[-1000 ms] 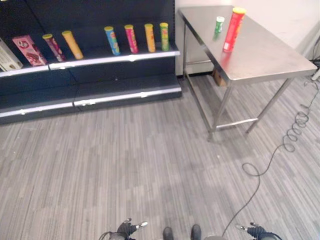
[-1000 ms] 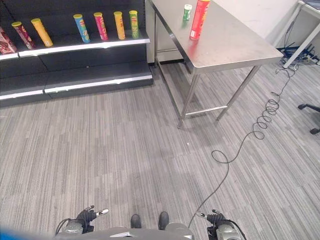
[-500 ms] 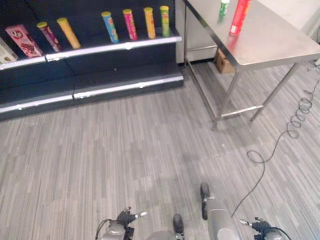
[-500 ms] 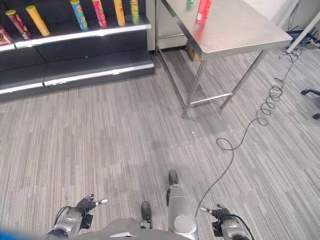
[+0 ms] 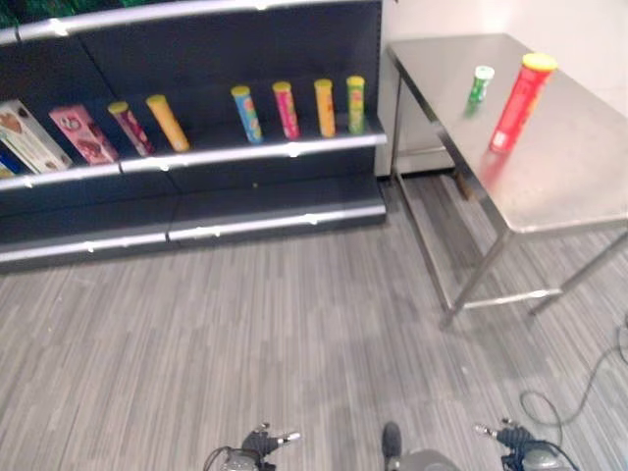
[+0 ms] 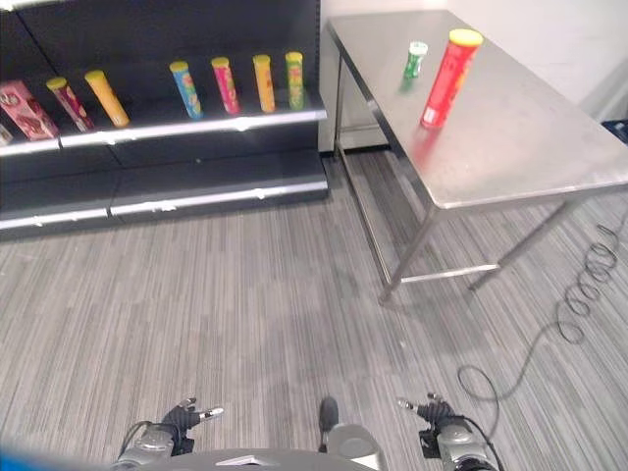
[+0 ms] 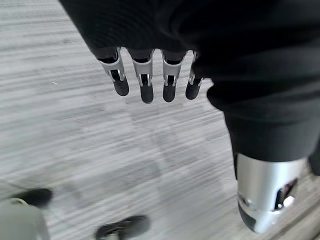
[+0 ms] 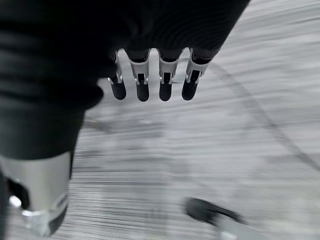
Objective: Put the goods on the table back onto the shelves and tidy them up.
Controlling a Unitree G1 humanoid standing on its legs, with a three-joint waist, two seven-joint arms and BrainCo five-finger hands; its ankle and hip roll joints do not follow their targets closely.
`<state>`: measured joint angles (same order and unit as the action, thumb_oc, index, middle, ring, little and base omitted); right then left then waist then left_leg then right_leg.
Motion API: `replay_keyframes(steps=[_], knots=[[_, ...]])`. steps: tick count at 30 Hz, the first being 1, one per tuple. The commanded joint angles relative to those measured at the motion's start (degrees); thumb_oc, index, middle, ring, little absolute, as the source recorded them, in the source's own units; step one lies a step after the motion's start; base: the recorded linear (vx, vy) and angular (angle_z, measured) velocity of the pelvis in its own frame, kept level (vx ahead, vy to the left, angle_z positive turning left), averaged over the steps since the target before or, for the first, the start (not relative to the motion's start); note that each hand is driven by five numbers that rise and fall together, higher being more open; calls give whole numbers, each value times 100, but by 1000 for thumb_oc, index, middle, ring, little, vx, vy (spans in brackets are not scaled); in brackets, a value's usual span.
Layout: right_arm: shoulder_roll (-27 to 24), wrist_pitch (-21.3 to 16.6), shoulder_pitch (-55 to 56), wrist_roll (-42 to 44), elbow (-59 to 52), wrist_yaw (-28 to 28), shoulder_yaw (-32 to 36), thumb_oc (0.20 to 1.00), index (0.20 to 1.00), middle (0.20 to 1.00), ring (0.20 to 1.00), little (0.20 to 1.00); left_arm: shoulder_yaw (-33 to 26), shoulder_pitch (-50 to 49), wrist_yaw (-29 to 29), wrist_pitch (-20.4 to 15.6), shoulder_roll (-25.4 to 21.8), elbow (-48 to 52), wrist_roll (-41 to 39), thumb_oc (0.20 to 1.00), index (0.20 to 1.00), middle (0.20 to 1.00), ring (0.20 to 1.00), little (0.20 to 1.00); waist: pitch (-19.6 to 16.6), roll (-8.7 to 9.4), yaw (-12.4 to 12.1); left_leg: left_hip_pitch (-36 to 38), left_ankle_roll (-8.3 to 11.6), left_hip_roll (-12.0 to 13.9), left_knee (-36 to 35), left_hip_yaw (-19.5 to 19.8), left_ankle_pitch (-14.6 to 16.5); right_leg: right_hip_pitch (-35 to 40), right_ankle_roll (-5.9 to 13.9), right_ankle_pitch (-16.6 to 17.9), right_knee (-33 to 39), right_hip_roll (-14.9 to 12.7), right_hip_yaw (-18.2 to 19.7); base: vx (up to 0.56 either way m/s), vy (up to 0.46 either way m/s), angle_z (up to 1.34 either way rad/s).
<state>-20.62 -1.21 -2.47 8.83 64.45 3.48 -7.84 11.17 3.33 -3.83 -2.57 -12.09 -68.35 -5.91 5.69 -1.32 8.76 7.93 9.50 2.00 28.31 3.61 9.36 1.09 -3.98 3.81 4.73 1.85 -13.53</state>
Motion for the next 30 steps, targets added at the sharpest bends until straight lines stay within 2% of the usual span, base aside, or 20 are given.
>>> replay_keyframes(steps=[1, 2, 4, 5, 6, 7, 8, 9, 10, 13, 14, 16, 18, 19, 21, 25, 26, 28, 29, 30], knots=[[-119, -4, -14, 9, 54, 42, -143, 1000, 1000, 1000, 1000, 1000, 92, 218, -36, -41, -428, 264, 89, 1000, 1000, 1000, 1000, 1000, 387, 346, 66, -243, -153, 323, 460, -410, -1613, -290, 635, -407, -58, -216, 328, 314, -353, 23], [-106, 27, -90, 48, 159, 74, -164, 1000, 1000, 1000, 1000, 1000, 29, 232, -86, -14, -468, 217, 51, 1000, 1000, 1000, 1000, 1000, 523, 489, -84, -699, -357, 458, 1072, -859, -1420, 3, 565, -543, 4, -204, 414, 315, -307, 2], [-82, 60, -137, 41, 294, 84, -196, 1000, 1000, 1000, 1000, 1000, -34, 195, -121, -11, -435, 140, -27, 1000, 1000, 1000, 1000, 1000, 629, 552, -293, -1310, -497, 436, 1203, -1031, -1013, 255, 570, -643, 10, -217, 526, 223, -153, -15], [-79, 60, -138, 41, 295, 84, -196, 1000, 1000, 1000, 1000, 1000, -34, 195, -120, -12, -438, 139, -27, 1000, 1000, 1000, 1000, 1000, 611, 568, -283, -1326, -502, 416, 1184, -1029, -1033, 236, 573, -640, 10, -236, 520, 272, -55, -45], [-45, 71, -152, -14, 382, 92, -237, 1000, 1000, 1000, 1000, 1000, -113, 151, -120, 1, -408, 72, -112, 1000, 1000, 1000, 1000, 1000, 680, 606, -453, -1677, -547, 429, 394, -1077, -831, 454, 656, -749, 27, -259, 589, 277, -6, -62], [-26, 67, -158, -38, 403, 103, -255, 1000, 1000, 1000, 1000, 1000, -118, 131, -128, -6, -398, 55, -113, 1000, 1000, 1000, 1000, 1000, 686, 619, -501, -1678, -554, 409, -173, -1068, -832, 522, 695, -807, 27, -290, 611, 497, 57, -83], [-15, 77, -135, -118, 441, 99, -313, 1000, 1000, 1000, 1000, 1000, -132, 67, -85, -13, -371, 5, -174, 1000, 1000, 1000, 1000, 1000, 721, 535, -649, -1782, -498, 394, -1630, -839, -1103, 730, 752, -976, 27, -223, 676, 420, 110, -61], [-18, 63, -149, -165, 429, 107, -349, 1000, 1000, 1000, 1000, 1000, -138, 61, -92, -33, -375, 6, -184, 1000, 1000, 1000, 1000, 1000, 749, 461, -727, -1856, -441, 377, -2278, -568, -1434, 854, 767, -1072, 27, -148, 731, 597, 127, -41], [-20, 24, -183, -204, 416, 128, -383, 1000, 1000, 1000, 1000, 1000, -132, 60, -98, -55, -375, 11, -223, 1000, 1000, 1000, 1000, 1000, 737, 395, -852, -2127, -272, 357, -3106, -166, -1684, 1051, 756, -1261, 27, -54, 909, 384, 63, -7], [-10, 26, -202, -211, 464, 128, -379, 1000, 1000, 1000, 1000, 1000, -129, 60, -119, -43, -370, -26, -230, 1000, 1000, 1000, 1000, 1000, 764, 418, -842, -2425, -135, 405, -3331, -224, -1806, 1257, 742, -1420, 27, -60, 1089, 368, 86, -16], [24, 58, -167, -278, 549, 99, -386, 1000, 1000, 1000, 1000, 1000, -196, -15, -90, -46, -373, -13, -245, 1000, 1000, 1000, 1000, 1000, 713, 399, -916, -2398, -122, 440, -3331, -138, -1887, 1416, 743, -1493, 27, -34, 1311, 346, 127, -71], [68, 83, -112, -365, 667, 76, -361, 1000, 1000, 1000, 1000, 1000, -229, -86, -66, -34, -357, -73, -232, 1000, 1000, 1000, 1000, 1000, 614, 323, -968, -2278, -116, 465, -3331, 47, -2053, 1526, 757, -1607, 27, -34, 1513, 387, 207, -78], [89, 98, -103, -367, 723, 63, -341, 1000, 1000, 1000, 1000, 1000, -235, -91, -57, -31, -353, -104, -217, 1000, 1000, 1000, 1000, 1000, 583, 338, -983, -2197, -117, 478, -3331, 25, -2094, 1561, 778, -1611, 27, -93, 1595, 332, 217, -79], [161, 128, -30, -282, 794, 47, -213, 1000, 1000, 1000, 1000, 1000, -250, -66, -83, -22, -411, -194, -159, 1000, 1000, 1000, 1000, 1000, 463, 392, -948, -2062, -170, 494, -3274, -143, -2149, 1629, 889, -1607, 16, -280, 1686, 343, 260, -79], [163, 135, -10, -272, 828, 37, -184, 1000, 1000, 1000, 1000, 1000, -237, -58, -79, -34, -436, -158, -163, 1000, 1000, 1000, 1000, 1000, 427, 431, -949, -2021, -215, 470, -3217, -242, -2109, 1588, 947, -1617, -104, -382, 1723, 286, 221, -50], [177, 180, 35, -306, 938, -24, -84, 1000, 1000, 1000, 1000, 1000, -173, 76, -68, -25, -579, -12, -142, 1000, 1000, 1000, 1000, 1000, 287, 502, -880, -1890, -532, 249, -3010, -580, -1719, 1137, 1290, -1331, -1040, -747, 1765, 253, 244, -51], [157, 183, 2, -270, 926, -26, -10, 1000, 1000, 1000, 1000, 1000, -168, 150, -60, -26, -634, 42, -182, 1000, 1000, 1000, 1000, 1000, 303, 468, -843, -1713, -716, 132, -3022, -716, -1523, 725, 1427, -954, -1746, -872, 1690, 242, 315, -34], [132, 183, -20, -205, 874, -8, 71, 1000, 1000, 1000, 1000, 1000, -132, 196, -67, -24, -679, 116, -202, 1000, 1000, 1000, 1000, 1000, 399, 422, -752, -1443, -850, 22, -3098, -844, -1397, 286, 1516, -392, -2633, -1054, 1515, 182, 292, -51], [123, 202, -35, -170, 845, 14, 122, 1000, 1000, 1000, 1000, 1000, -93, 230, -81, -12, -712, 132, -181, 1000, 1000, 1000, 1000, 1000, 482, 370, -665, -1264, -913, -21, -3186, -908, -1328, 42, 1479, -107, -3055, -1166, 1346, 135, 279, -34], [127, 194, -23, -126, 817, 37, 174, 1000, 1000, 1000, 1000, 1000, -61, 247, -85, -11, -732, 130, -144, 1000, 1000, 1000, 1000, 1000, 499, 290, -626, -1164, -931, 7, -3253, -995, -1268, -110, 1454, -41, -3268, -1260, 1122, 263, 349, 1]])
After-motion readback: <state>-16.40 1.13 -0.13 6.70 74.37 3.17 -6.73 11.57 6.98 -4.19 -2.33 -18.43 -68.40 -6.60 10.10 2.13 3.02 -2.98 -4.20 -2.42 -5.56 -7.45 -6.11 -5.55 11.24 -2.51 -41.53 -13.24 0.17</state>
